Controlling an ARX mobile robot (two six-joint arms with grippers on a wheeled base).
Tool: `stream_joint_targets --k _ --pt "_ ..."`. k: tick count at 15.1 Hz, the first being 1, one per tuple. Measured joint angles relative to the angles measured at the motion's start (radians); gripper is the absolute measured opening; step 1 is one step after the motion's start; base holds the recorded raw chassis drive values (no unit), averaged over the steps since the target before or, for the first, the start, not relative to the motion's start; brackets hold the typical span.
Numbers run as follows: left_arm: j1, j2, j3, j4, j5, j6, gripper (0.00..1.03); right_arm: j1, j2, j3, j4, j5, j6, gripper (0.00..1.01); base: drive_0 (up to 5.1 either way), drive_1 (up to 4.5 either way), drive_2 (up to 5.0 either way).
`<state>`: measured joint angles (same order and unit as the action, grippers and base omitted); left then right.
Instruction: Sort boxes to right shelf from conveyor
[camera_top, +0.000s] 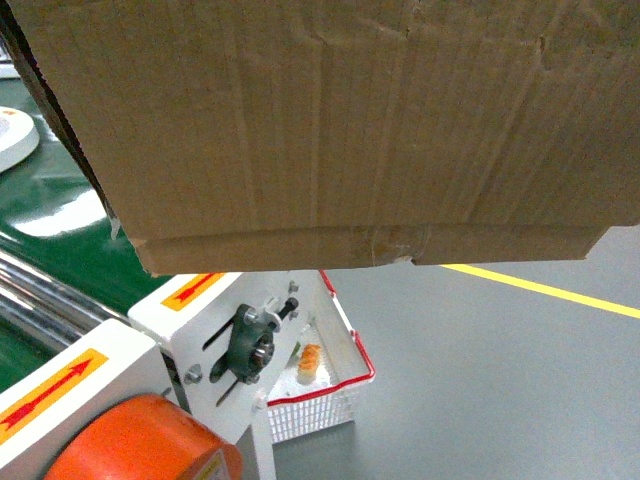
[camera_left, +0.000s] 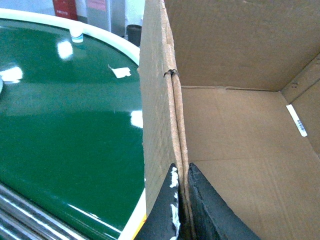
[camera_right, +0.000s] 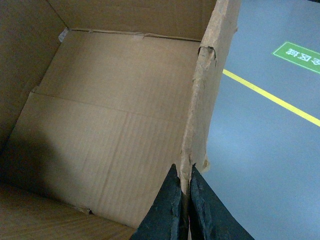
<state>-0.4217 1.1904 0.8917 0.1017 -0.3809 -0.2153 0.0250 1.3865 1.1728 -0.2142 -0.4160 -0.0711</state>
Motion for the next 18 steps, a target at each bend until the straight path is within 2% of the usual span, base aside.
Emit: stream_joint_targets --k 18 --pt "0.000 0.000 0.000 0.000 0.000 0.004 0.02 0.000 0.000 0.000 0.000 0.000 0.000 0.02 -1.4 -1.55 -1.3"
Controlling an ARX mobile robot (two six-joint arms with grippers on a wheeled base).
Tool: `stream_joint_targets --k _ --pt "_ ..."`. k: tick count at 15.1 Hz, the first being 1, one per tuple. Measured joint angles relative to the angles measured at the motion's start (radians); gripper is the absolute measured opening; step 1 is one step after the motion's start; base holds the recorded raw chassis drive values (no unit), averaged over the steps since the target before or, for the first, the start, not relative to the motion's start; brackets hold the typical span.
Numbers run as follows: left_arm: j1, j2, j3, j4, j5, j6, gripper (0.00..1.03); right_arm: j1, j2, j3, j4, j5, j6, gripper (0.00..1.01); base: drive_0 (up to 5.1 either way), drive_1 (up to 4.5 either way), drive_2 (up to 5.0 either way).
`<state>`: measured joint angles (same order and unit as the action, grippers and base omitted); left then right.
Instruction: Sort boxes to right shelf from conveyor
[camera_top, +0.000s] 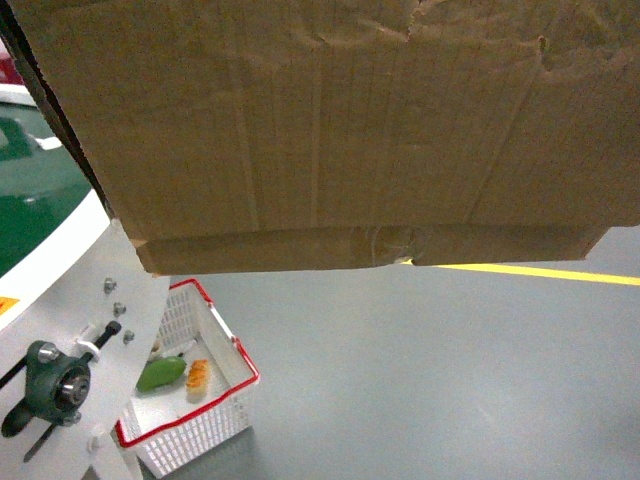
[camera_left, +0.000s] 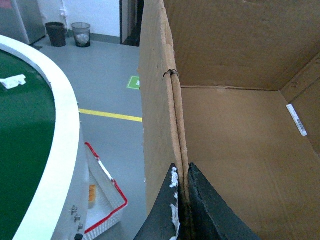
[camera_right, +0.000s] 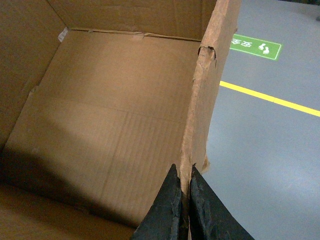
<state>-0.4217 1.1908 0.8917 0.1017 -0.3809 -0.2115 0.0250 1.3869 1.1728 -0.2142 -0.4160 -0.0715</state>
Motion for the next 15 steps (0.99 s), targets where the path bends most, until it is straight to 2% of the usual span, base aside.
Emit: stream_joint_targets --k 5,15 --pt "0.002 0.001 0.000 0.003 0.002 0.001 0.02 0.001 0.001 0.000 0.003 -0.002 0.000 0.02 1.1 -5.99 0.5" --pt "0.000 0.000 0.001 0.001 0.003 0.002 0.02 0.000 -0.003 0.000 -0.001 -0.003 0.000 0.02 -1.4 -1.41 -1.4"
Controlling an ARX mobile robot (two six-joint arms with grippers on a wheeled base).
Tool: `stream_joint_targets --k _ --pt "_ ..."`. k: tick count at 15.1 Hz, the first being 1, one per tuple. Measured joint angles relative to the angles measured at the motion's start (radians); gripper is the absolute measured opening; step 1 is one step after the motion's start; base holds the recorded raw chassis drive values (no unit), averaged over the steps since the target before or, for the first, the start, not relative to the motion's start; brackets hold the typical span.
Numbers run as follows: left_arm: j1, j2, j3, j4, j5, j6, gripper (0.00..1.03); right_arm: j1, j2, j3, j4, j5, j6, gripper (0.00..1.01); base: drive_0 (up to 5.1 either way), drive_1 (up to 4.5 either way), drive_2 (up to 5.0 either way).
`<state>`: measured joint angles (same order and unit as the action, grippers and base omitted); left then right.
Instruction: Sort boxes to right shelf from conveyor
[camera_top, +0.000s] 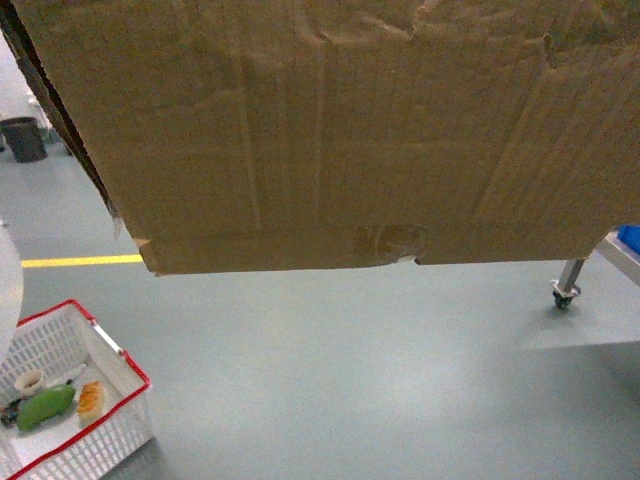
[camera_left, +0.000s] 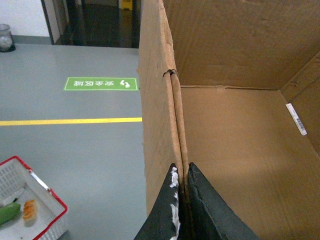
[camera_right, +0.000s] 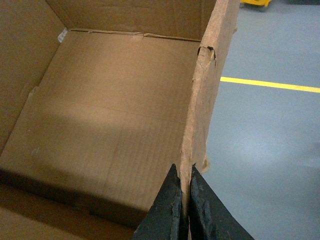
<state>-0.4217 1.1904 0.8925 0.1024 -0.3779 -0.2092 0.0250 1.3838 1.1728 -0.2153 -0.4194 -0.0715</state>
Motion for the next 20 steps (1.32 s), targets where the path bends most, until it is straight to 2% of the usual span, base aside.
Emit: stream_joint_targets --k 20 --pt "0.000 0.000 0.000 -0.001 -0.003 0.000 0.02 0.000 0.002 0.000 0.001 0.000 0.000 0.02 -1.4 -1.40 -1.4"
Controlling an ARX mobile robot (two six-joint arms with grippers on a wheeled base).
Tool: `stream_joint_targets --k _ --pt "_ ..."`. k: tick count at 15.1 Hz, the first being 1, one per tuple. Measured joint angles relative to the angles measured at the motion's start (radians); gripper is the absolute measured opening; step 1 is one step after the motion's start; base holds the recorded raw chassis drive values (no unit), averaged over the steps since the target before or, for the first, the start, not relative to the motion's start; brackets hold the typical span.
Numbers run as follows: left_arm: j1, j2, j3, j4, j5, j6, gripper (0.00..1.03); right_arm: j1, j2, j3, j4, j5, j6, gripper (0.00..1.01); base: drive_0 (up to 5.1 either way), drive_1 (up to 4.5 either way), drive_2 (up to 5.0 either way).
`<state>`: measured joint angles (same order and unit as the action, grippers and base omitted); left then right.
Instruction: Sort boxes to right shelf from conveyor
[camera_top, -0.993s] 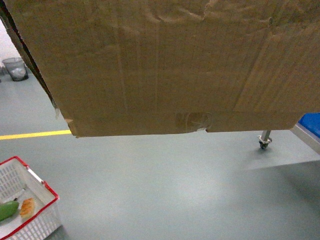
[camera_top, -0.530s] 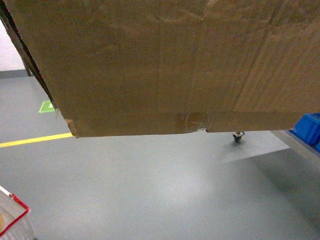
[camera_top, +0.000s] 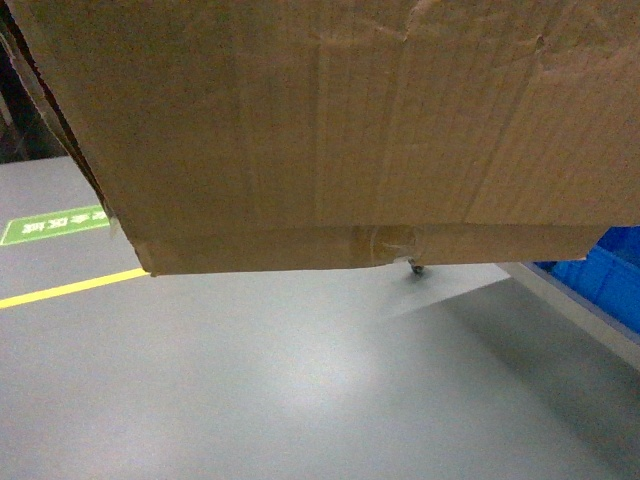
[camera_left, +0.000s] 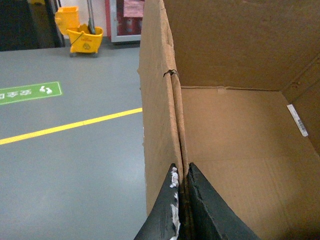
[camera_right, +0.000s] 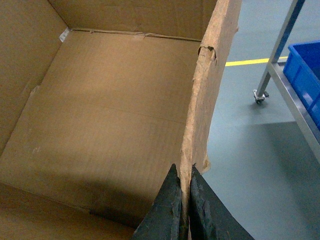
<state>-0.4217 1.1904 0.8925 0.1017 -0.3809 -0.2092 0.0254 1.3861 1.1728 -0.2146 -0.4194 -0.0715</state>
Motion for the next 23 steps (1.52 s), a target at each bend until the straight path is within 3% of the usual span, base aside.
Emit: stream_joint_targets --k 23 --pt "0.000 0.000 0.000 0.000 0.000 0.000 0.02 0.000 0.000 0.000 0.000 0.000 0.000 0.02 -1.4 -1.42 -1.4"
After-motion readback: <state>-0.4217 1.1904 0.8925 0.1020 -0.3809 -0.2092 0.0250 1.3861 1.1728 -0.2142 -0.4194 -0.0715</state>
